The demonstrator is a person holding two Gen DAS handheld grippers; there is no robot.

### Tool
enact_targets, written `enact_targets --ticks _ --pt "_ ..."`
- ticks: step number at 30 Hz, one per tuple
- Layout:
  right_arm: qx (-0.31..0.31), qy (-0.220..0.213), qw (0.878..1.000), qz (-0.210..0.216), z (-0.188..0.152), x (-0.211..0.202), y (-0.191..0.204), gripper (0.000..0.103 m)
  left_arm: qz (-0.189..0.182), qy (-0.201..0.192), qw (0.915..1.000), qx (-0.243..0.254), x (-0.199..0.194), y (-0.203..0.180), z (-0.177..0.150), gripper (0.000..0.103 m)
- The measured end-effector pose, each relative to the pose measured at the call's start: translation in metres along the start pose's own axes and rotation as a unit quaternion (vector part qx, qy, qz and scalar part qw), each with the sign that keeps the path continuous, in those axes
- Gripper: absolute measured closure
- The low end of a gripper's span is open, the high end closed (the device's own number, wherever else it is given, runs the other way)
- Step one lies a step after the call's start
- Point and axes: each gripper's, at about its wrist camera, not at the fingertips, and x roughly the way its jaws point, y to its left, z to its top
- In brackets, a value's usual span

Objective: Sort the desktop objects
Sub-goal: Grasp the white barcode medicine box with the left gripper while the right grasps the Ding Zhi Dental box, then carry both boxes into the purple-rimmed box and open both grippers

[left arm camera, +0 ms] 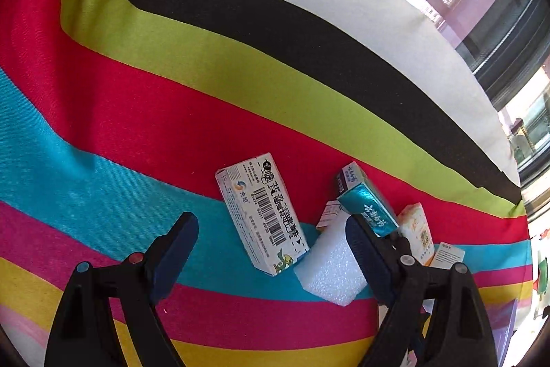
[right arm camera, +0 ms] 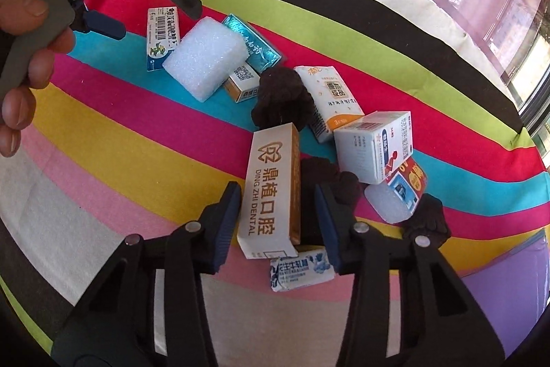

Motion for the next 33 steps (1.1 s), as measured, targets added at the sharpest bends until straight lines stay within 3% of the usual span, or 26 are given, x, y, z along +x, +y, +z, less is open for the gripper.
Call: enact_targets --ticks 4,7,10,12,16,21,28,33 --pt "-0.012 -0.015 0.999 -0.031 -0.001 -0.004 0.002 0.060 0.021 0.009 0.9992 -0.032 0.010 0.000 0.002 0.030" --pt "-0.041 -0.029 0.996 -0.072 0.002 -0.005 0.013 0.055 0.032 0.017 0.9990 -0.027 0.017 -0.004 0.004 0.033" --pt "-0.055 -0.025 0.996 -0.070 0.001 -0.003 0.017 0.055 0.045 0.028 0.9985 -0.011 0.026 -0.009 0.005 0.037" --pt "-0.054 -0.020 0.996 -0.064 0.001 -0.002 0.015 0.055 0.068 0.030 0.9972 0.011 0.028 -0.012 0.004 0.054" --pt "-0.044 -0.013 0.998 -0.048 0.001 0.000 0.010 0.067 0.068 0.031 0.9967 0.030 0.018 -0.013 -0.001 0.059" --pt "-0.039 -0.017 0.998 -0.039 0.002 0.000 0.005 0.068 0.065 -0.008 0.9963 0.055 -0.020 -0.008 -0.012 0.060" --pt "0.008 -0.043 0.998 -0.048 -0.006 -0.015 -0.012 0.068 0.010 -0.043 0.9970 0.063 -0.070 -0.005 -0.035 0.060" --pt "0.047 -0.065 0.994 -0.073 -0.005 -0.024 -0.035 0.068 -0.048 -0.056 0.9935 0.087 -0.084 -0.030 -0.045 0.060"
